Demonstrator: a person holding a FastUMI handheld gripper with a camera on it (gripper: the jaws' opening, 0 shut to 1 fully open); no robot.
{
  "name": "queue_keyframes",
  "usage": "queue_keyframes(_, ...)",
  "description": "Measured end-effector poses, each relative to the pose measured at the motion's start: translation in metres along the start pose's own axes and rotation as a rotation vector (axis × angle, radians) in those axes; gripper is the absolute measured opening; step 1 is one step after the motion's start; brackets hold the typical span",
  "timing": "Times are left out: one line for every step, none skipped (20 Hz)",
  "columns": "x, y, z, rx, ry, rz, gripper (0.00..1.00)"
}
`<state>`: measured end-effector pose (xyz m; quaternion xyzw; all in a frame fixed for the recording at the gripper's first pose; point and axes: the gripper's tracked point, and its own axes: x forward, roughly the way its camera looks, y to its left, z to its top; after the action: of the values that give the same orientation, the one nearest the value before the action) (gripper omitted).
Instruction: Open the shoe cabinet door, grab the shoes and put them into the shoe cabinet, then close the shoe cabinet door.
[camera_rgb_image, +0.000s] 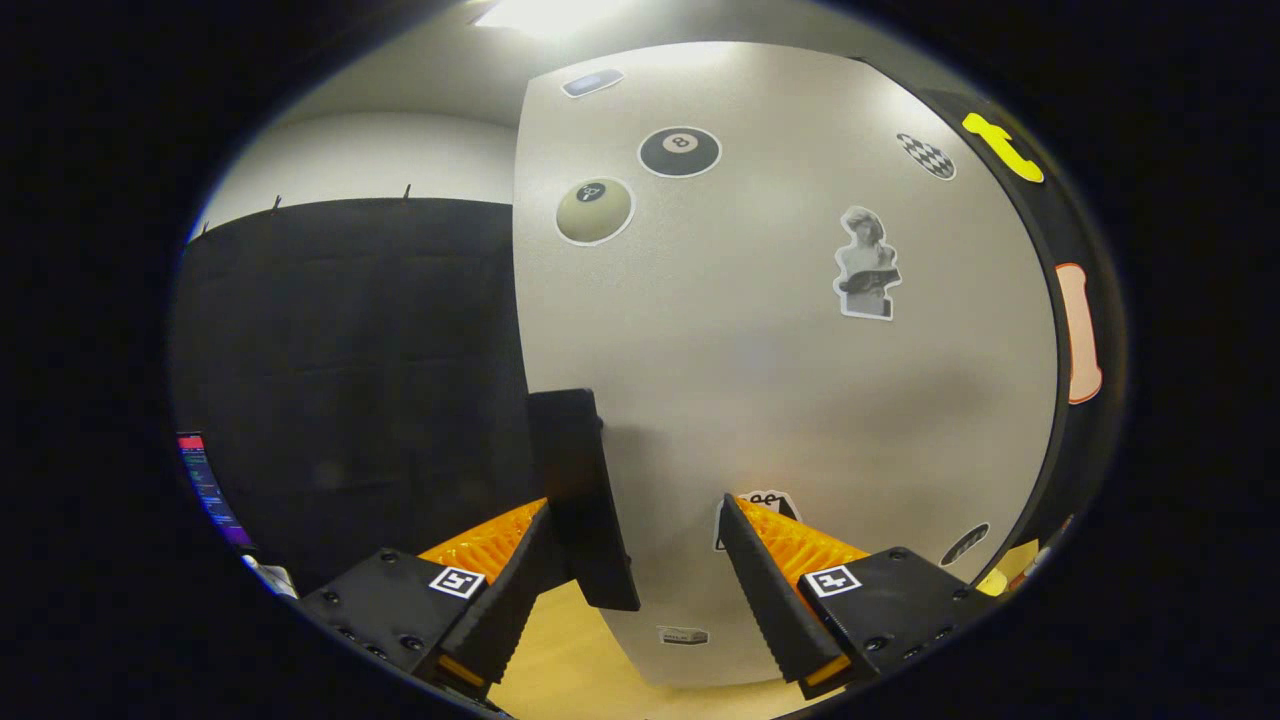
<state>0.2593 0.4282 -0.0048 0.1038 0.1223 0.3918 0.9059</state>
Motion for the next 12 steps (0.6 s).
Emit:
queue_keyframes(-0.001,0.000,-0.001,-0.002,-0.006,-0.015,1.00)
queue_keyframes(-0.002,0.001,-0.001,0.004,-0.006,-0.028,1.00)
queue_keyframes(-0.005,0.002,-0.002,0.014,-0.005,-0.044,1.00)
queue_keyframes(-0.006,0.002,-0.001,0.019,-0.010,-0.058,1.00)
queue_keyframes(-0.011,0.002,0.002,0.013,-0.023,-0.072,1.00)
queue_keyframes(-0.018,0.001,0.004,0.003,-0.033,-0.085,1.00)
queue_keyframes(-0.028,-0.001,0.007,-0.012,-0.042,-0.109,1.00)
queue_keyframes(-0.045,-0.005,0.011,-0.026,-0.054,-0.133,1.00)
queue_keyframes(-0.064,-0.012,0.014,-0.040,-0.064,-0.165,1.00)
queue_keyframes(-0.087,-0.021,0.018,-0.056,-0.079,-0.204,1.00)
queue_keyframes(-0.111,-0.032,0.023,-0.076,-0.094,-0.248,1.00)
queue_keyframes(-0.136,-0.045,0.028,-0.096,-0.110,-0.296,1.00)
